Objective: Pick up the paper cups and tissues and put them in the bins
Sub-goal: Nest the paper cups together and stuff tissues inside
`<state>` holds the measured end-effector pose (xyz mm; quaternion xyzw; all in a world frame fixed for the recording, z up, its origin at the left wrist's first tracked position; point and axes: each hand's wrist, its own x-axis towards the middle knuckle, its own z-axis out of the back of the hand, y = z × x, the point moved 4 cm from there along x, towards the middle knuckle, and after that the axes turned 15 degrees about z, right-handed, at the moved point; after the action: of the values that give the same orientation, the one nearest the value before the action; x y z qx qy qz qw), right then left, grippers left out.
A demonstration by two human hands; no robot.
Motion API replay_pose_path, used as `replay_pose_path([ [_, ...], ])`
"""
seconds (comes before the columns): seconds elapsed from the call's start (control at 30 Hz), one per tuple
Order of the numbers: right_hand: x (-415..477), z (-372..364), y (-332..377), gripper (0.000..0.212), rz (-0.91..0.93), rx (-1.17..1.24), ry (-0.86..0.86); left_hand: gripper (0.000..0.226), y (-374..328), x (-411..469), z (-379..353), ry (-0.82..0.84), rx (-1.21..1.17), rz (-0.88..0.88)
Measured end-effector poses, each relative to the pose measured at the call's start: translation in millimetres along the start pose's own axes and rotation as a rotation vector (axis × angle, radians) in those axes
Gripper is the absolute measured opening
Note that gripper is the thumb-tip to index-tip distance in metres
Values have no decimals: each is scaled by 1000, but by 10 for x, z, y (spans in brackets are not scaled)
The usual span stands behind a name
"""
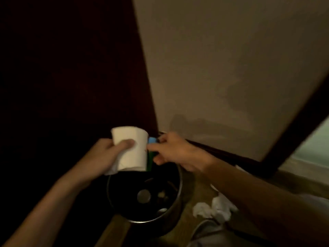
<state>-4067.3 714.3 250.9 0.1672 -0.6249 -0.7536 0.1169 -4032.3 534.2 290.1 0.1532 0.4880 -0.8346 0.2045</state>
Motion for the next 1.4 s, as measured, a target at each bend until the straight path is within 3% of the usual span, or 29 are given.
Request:
replay_pose_path([
  [0.1, 85, -405, -371, 26, -37, -286, 148, 34, 729, 232, -8, 26, 161, 127],
  [0.2, 92, -681, -657, 31, -11, -611, 360, 40, 1123, 372, -210, 47, 434, 91],
  [0.33, 118, -891, -875, 53, 14, -931, 500, 43, 1083, 518, -459, -217, 935, -47],
  [0.4, 124, -868, -984, 56, -18, -1001, 549, 42, 1091, 596, -654, -165, 1060, -59],
  [0.5, 140, -700, -1089, 58, -50, -1084, 594, 39, 1238, 732, -820, 46, 1117, 67],
  [0.6, 157, -570, -1108, 59, -48, -1048, 562, 57, 1332, 791, -890, 177, 1208, 108],
  [0.67, 164, -543, -1096, 56, -36, -1025, 546, 66, 1293, 801, -897, 195, 1219, 102],
  [0.73, 175, -500, -1045, 50, -5, -991, 516, 60, 1164, 806, -861, 186, 1147, 68],
  [0.87, 167, -269, -744, 31, 130, -910, 391, 16, 622, 794, -673, 29, 918, -115],
  [1.07, 166, 250, -255, 15, 126, -804, 272, 31, -339, 568, -664, -156, 702, -359],
  [1.27, -6, 792, -153, 21, 67, -873, 309, 29, -791, 420, -1230, -80, 566, -516],
  [1.4, -189, 1186, -300, 21, -121, -842, 386, 26, -808, 459, -1696, 48, 560, -528],
])
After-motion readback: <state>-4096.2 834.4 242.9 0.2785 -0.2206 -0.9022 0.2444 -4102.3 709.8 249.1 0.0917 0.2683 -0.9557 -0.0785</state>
